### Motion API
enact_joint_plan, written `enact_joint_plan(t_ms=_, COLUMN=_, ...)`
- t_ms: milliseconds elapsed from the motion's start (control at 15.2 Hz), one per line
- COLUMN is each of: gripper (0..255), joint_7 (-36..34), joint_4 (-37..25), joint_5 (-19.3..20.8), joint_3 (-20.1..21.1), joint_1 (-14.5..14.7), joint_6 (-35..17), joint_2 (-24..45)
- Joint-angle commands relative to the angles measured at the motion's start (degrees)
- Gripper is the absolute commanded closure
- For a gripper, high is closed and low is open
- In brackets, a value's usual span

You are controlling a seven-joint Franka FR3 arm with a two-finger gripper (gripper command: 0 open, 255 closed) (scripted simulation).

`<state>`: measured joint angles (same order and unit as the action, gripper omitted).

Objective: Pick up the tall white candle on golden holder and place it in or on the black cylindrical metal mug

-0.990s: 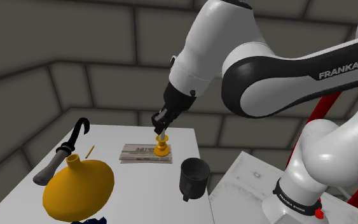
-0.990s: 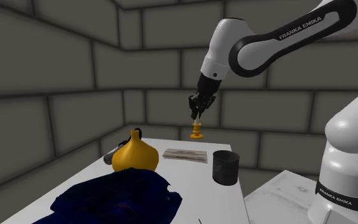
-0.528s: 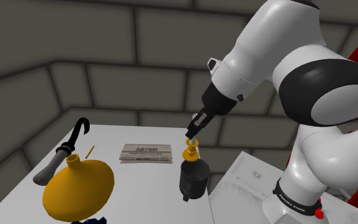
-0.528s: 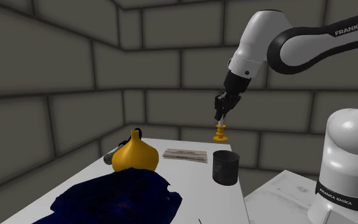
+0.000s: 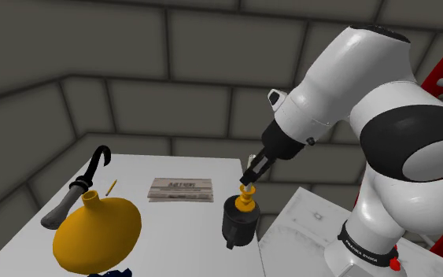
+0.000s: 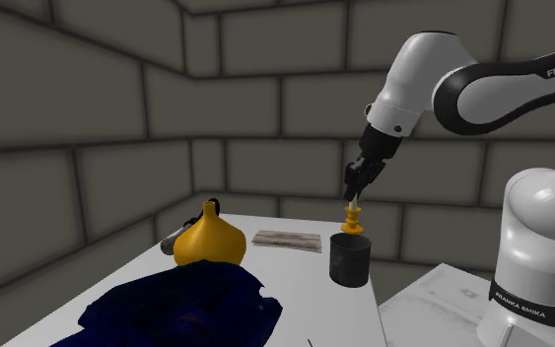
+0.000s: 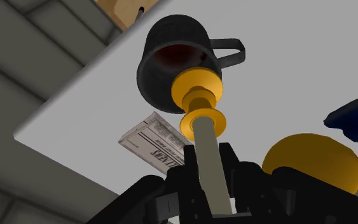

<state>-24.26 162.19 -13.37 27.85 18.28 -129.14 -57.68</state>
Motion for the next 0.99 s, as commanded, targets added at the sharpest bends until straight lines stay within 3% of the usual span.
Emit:
enact_joint_plan(t_ms=0, gripper=255, joint_7=-0.23, joint_4=1.5, joint_5=-0.46, joint_3=0.61, joint_1=0.27, joint_6=-1.84, joint_2=0.38)
enact_joint_plan(t_ms=396, gripper=255, joint_7=-1.12, joint_4=5.15, joint_5=-1.81, joint_3=2.64, joint_1=0.92, joint_6=-7.25, joint_2=2.32)
enact_joint_plan(t_ms=924, gripper=255, joint_7=-1.22, joint_4=5.34, joint_5=-1.81, joint_3=2.7, joint_1=1.0, joint_6=-7.57, joint_2=2.48)
